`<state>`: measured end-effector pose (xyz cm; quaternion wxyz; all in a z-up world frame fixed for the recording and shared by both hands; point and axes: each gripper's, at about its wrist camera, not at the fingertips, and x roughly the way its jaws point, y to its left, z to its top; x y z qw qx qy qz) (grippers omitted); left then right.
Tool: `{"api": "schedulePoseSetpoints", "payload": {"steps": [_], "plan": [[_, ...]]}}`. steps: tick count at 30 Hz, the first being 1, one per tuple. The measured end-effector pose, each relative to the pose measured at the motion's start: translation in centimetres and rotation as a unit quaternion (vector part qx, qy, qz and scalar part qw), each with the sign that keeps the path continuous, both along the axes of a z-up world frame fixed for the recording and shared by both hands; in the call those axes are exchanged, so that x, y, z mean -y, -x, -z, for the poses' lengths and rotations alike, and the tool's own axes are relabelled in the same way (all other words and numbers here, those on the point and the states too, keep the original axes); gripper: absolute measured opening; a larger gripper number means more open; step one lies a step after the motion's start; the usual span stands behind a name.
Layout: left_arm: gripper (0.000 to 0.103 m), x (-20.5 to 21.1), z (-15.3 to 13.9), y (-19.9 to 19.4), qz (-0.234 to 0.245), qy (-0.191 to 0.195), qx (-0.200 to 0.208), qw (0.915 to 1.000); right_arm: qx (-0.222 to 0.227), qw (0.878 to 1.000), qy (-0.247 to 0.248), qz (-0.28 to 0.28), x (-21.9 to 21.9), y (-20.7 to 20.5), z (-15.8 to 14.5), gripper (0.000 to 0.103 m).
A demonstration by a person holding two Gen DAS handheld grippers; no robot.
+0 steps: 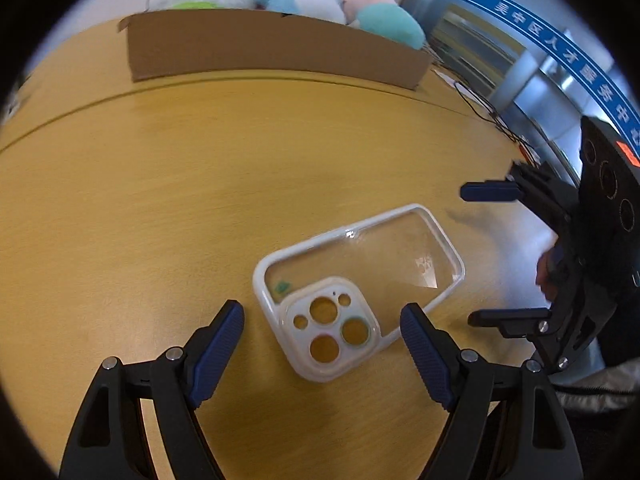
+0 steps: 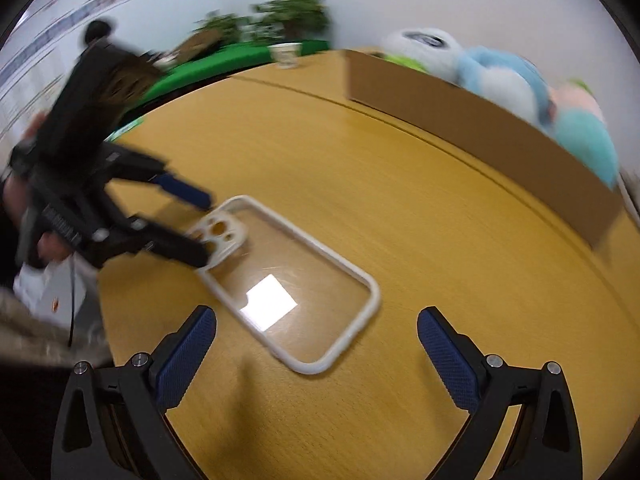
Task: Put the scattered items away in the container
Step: 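Move both grippers down to the clear phone case on the table, then close both grippers on the rim of the clear phone case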
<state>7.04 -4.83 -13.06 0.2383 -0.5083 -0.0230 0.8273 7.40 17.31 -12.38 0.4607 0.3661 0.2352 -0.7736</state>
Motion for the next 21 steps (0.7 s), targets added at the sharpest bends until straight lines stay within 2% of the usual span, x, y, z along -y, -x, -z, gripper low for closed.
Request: {"api": "schedulePoseSetpoints", "payload": {"steps": [2, 5, 10, 12, 14, 18, 21], "plan": [[0.08, -0.5, 0.0, 0.7, 0.019, 0.003, -0.006, 0.9998, -0.024, 0.998, -0.032, -0.054, 0.8, 0.0, 0.5, 0.103], [0.08, -1.2, 0.0, 1.4, 0.06, 0.02, -0.015, 0.9979, -0.044, 0.988, -0.072, -0.132, 2.0, 0.4, 1.7, 0.102], [0.08, -1.1, -1.0, 1.5, 0.137, 0.056, -0.028, 0.9886, 0.024, 0.977, -0.073, -0.2, 2.3, 2.4, 2.7, 0.096], [0.08, -1.0, -1.5, 1.5, 0.171, 0.066, -0.037, 0.9823, 0.026, 0.974, -0.067, -0.214, 2.0, 2.6, 2.5, 0.089], [0.08, -1.3, -1.6, 1.4, 0.214, 0.079, -0.04, 0.9728, 0.026, 0.973, -0.069, -0.22, 1.6, 2.8, 2.5, 0.086], [0.08, -3.3, -1.5, 0.3, 0.315, 0.12, -0.07, 0.9388, 0.024, 0.97, -0.073, -0.231, 0.8, 2.6, 2.7, 0.085], [0.083, -4.6, -0.8, 0.2, 0.366, 0.132, -0.072, 0.9182, 0.025, 0.968, -0.077, -0.237, 0.5, 2.7, 2.6, 0.085]]}}
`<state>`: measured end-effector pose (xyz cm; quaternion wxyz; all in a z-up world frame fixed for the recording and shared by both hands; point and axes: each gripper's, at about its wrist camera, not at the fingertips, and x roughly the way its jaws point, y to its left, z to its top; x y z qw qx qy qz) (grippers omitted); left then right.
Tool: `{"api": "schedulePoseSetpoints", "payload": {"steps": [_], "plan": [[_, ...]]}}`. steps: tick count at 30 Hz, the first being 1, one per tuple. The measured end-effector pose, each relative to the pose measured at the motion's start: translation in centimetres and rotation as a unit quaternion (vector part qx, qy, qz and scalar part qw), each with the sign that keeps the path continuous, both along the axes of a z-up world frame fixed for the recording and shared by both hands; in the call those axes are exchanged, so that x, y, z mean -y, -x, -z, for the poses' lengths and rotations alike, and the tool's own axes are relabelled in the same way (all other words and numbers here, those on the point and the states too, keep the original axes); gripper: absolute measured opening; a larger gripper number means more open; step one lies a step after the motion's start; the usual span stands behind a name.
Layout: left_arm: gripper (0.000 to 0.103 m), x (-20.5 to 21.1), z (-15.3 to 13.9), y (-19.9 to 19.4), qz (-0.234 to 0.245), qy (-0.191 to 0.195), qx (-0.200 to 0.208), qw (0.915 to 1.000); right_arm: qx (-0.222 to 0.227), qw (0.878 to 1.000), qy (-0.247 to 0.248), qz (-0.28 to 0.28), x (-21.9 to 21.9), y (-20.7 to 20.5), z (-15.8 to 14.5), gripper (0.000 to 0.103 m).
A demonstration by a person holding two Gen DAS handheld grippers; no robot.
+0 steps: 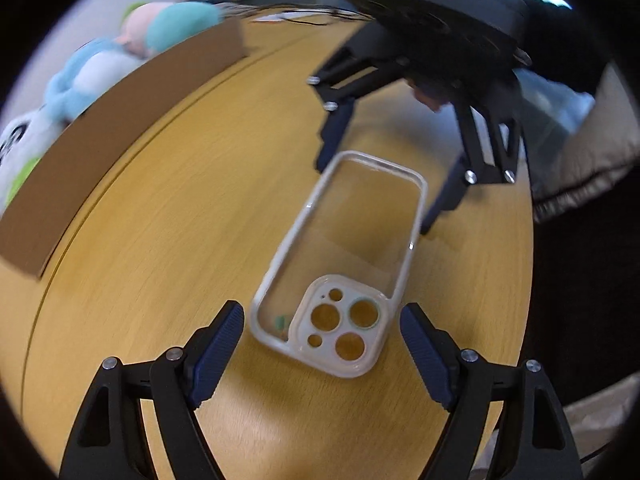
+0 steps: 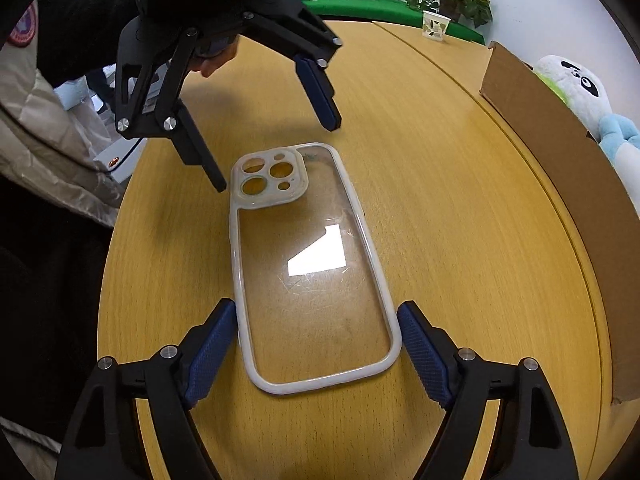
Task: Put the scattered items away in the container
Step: 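Close both grippers on the rim of the clear phone case, then lift the phone case with both grippers and carry it over the box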
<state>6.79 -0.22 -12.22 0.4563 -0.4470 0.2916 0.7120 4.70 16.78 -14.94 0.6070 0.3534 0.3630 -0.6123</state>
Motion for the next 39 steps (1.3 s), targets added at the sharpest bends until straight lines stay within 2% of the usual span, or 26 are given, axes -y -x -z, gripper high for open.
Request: {"api": "schedulePoseSetpoints", "payload": {"steps": [5, 10, 13, 17, 21, 24, 28, 34, 39], "plan": [[0.084, -0.4, 0.6, 1.2, 0.045, -0.001, 0.035, 0.9984, 0.001, 1.0, -0.01, -0.014, -0.4, 0.1, -0.2, 0.085], [0.082, -0.5, 0.5, 1.3, 0.082, 0.0, 0.033, 0.9961, 0.002, 0.999, -0.018, -0.028, -0.7, 0.3, -0.2, 0.084], [0.081, -0.5, 0.3, 1.9, 0.083, 0.0, 0.037, 0.9959, 0.0, 0.999, -0.02, -0.029, -0.6, 0.5, -0.1, 0.084], [0.08, -0.5, -0.6, 2.4, 0.088, 0.002, 0.024, 0.9958, -0.006, 0.999, -0.02, -0.027, -0.3, 0.7, -0.4, 0.083], [0.08, 0.0, -3.5, 3.7, 0.092, -0.008, -0.004, 0.9957, -0.017, 1.0, -0.009, -0.021, -0.5, 1.7, -2.0, 0.083], [0.08, 0.1, -6.5, 4.9, 0.101, 0.0, -0.043, 0.9939, -0.04, 0.999, 0.0, -0.02, -0.6, 3.0, -4.4, 0.083], [0.08, 0.2, -11.9, 7.7, 0.109, 0.007, -0.101, 0.9888, -0.086, 0.996, 0.006, -0.023, -0.6, 5.2, -8.8, 0.083], [0.08, -0.3, -20.5, 12.3, 0.104, 0.008, -0.176, 0.9789, -0.167, 0.986, 0.015, -0.027, 0.1, 10.5, -18.2, 0.083], [0.079, -1.3, -25.0, 16.1, 0.097, 0.015, -0.219, 0.9708, -0.218, 0.975, 0.005, -0.032, 3.1, 15.8, -24.3, 0.083]]}}
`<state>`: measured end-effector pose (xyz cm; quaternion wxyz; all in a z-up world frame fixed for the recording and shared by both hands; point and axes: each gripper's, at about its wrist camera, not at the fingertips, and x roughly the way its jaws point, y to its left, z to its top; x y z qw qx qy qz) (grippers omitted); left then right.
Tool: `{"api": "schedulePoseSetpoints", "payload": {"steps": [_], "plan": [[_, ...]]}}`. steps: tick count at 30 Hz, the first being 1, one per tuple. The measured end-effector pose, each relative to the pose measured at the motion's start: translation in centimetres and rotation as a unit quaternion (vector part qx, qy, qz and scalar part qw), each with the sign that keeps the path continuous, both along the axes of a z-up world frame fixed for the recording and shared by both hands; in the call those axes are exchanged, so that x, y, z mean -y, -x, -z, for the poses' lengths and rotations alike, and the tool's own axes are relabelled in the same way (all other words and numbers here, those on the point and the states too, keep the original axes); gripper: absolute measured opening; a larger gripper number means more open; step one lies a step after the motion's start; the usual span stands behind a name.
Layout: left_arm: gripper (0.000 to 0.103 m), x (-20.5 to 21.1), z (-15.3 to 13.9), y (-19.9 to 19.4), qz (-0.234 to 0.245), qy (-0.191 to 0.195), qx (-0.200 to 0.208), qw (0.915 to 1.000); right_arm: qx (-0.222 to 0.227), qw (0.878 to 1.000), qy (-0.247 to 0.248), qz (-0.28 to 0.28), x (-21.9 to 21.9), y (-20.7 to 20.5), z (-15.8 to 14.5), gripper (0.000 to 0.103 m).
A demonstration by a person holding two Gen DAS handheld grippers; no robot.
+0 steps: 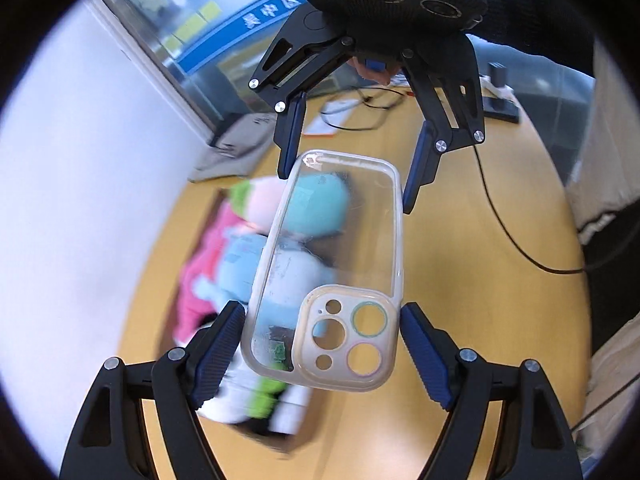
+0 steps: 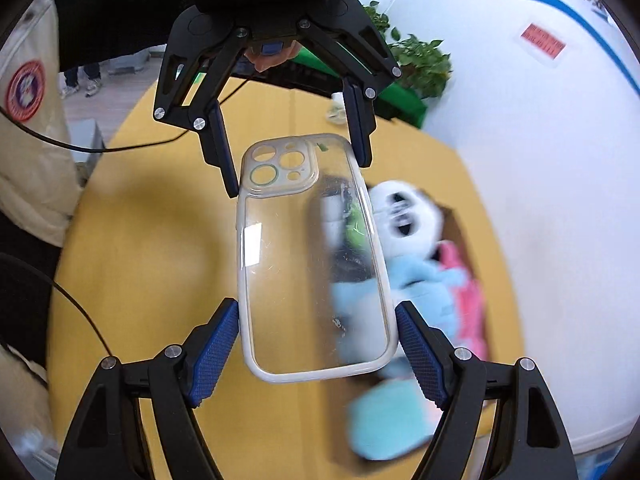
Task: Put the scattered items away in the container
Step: 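Lift the phone case with both grippers and carry it over the box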
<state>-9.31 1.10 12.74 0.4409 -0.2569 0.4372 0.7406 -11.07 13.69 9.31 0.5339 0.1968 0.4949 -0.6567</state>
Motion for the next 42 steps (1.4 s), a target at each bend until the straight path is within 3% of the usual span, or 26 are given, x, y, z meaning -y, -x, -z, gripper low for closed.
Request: {"api": "schedulePoseSetpoints", "payload": {"steps": [4, 9, 16, 24, 30, 33, 42], "plan": [[0.079, -0.1, -2.0, 3.6, -0.003, 0.009, -0.012, 0.9999, -0.027, 1.0, -0.009, 0.001, 1.3, 2.6, -2.7, 0.083], [0.079, -0.2, -2.2, 9.1, -0.001, 0.029, -0.014, 0.9995, -0.033, 0.999, -0.017, 0.005, 1.9, 6.9, -3.4, 0.083], [0.079, -1.1, 1.0, 18.8, -0.005, 0.044, 0.012, 0.9989, -0.018, 0.999, -0.034, 0.016, 3.4, 16.2, -2.5, 0.083], [0.079, -3.1, 7.0, 26.7, -0.008, 0.06, 0.056, 0.9966, 0.018, 0.998, -0.061, 0.03, 3.5, 24.8, 2.5, 0.083], [0.079, -3.9, 11.6, 29.8, -0.001, 0.065, 0.107, 0.9921, 0.062, 0.993, -0.091, 0.04, 3.8, 29.1, 8.0, 0.083], [0.08, -3.9, 12.0, 29.5, 0.006, 0.058, 0.102, 0.9931, 0.084, 0.991, -0.098, 0.044, 3.6, 29.8, 9.8, 0.083], [0.081, -2.9, 11.1, 28.5, -0.003, 0.049, 0.098, 0.994, 0.108, 0.987, -0.099, 0.065, 3.3, 29.5, 9.6, 0.085]]}}
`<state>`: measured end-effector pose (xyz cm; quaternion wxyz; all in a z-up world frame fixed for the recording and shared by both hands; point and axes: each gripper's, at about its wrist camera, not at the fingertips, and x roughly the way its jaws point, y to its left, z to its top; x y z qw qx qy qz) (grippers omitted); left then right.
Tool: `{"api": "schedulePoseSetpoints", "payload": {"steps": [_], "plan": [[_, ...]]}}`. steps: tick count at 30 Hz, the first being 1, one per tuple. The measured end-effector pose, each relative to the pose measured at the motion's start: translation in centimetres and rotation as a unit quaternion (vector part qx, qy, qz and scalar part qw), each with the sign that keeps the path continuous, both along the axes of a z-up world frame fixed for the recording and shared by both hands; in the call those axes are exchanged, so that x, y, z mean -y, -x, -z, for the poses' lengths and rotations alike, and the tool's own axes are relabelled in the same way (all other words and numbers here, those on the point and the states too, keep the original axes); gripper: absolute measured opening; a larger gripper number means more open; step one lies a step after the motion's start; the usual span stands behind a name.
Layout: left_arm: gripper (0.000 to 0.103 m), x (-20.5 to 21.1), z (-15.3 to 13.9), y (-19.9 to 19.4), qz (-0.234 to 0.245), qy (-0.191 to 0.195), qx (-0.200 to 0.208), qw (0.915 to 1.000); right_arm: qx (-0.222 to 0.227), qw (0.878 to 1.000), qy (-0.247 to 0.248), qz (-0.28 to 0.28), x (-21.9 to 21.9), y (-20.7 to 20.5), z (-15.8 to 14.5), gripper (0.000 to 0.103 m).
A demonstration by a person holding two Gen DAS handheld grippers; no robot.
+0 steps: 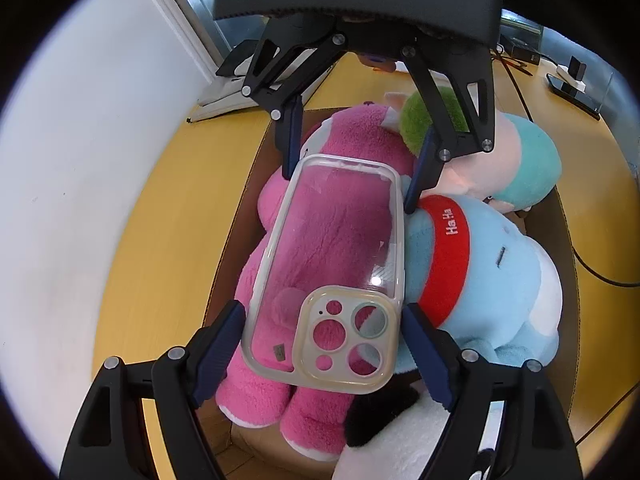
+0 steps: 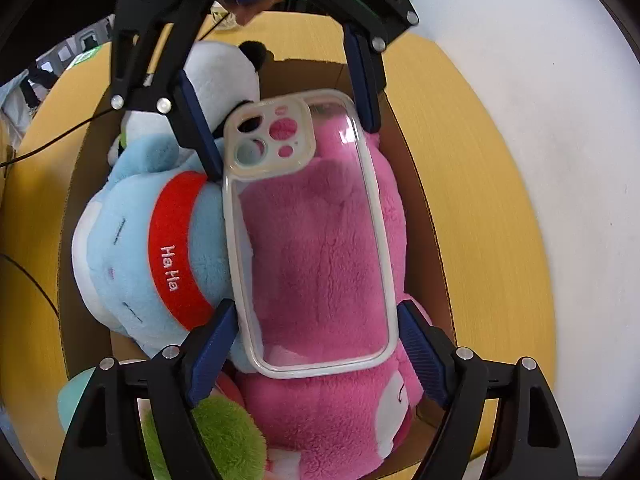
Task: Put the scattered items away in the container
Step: 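Lift the phone case with both grippers and carry it over the box, then open both grippers to drop the phone case onto the plush toys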
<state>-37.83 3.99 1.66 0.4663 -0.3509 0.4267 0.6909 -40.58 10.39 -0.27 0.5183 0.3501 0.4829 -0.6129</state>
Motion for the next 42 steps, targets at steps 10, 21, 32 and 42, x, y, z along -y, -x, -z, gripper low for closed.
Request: {"api": "schedulePoseSetpoints", "payload": {"steps": [10, 21, 32, 42], "plan": [[0.081, 0.6, -1.1, 0.1, -0.013, -0.014, -0.011, 0.9998, -0.015, 1.0, 0.008, 0.016, -0.6, -1.6, -1.5, 0.087], [0.081, 3.0, -3.4, -1.5, -0.069, -0.042, -0.047, 0.9956, -0.018, 0.999, 0.04, 0.032, -1.9, -3.2, -3.8, 0.093], [0.081, 7.5, -8.4, -14.5, -0.287, -0.137, -0.142, 0.9373, -0.16, 0.967, 0.147, 0.134, -6.2, -9.5, -10.3, 0.096], [0.081, 10.5, -8.5, -29.6, -0.488, -0.304, -0.133, 0.807, -0.132, 0.81, 0.347, 0.453, -12.6, -27.1, -10.4, 0.103]]}}
